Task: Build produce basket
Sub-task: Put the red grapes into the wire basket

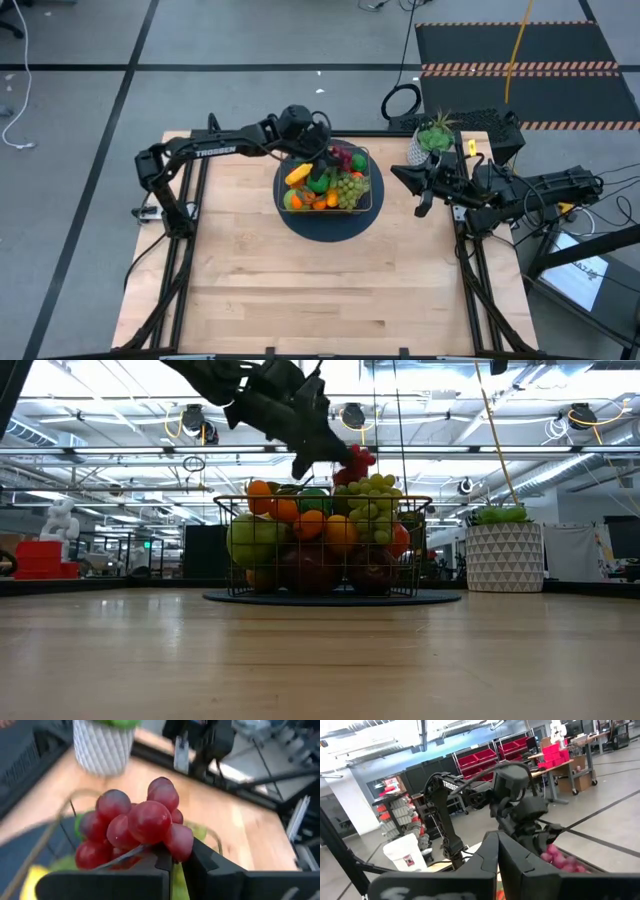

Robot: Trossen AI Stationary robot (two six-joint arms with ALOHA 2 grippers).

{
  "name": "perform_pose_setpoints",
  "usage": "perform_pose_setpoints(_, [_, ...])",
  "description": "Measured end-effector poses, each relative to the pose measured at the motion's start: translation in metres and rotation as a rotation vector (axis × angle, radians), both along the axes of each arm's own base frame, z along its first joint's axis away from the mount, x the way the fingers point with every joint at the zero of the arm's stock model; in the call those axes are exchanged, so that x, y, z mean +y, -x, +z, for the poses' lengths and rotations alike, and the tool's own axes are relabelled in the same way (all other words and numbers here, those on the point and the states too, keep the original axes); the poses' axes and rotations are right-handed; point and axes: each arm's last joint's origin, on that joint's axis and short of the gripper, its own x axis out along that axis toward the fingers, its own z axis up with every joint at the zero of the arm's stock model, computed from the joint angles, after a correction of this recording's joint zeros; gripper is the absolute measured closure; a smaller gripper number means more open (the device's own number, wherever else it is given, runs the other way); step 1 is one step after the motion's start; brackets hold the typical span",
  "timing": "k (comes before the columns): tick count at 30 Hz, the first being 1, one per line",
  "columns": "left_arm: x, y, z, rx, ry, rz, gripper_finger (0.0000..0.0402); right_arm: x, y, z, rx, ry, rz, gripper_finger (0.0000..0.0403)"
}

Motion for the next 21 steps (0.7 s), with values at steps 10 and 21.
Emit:
perform_pose_setpoints(10, [-0.004, 0.028, -0.009, 0.245, 0.004, -0.056, 0.0371, 0.000, 0.000, 0.000, 0.006, 0.018, -0.001, 0.0403])
perform_pose_setpoints(21, [-0.004, 0.045, -0.017, 0.420, 0.034, -0.027, 0.0370, 0.000, 0.000, 0.000, 0.006, 0.018, -0.001, 0.0403])
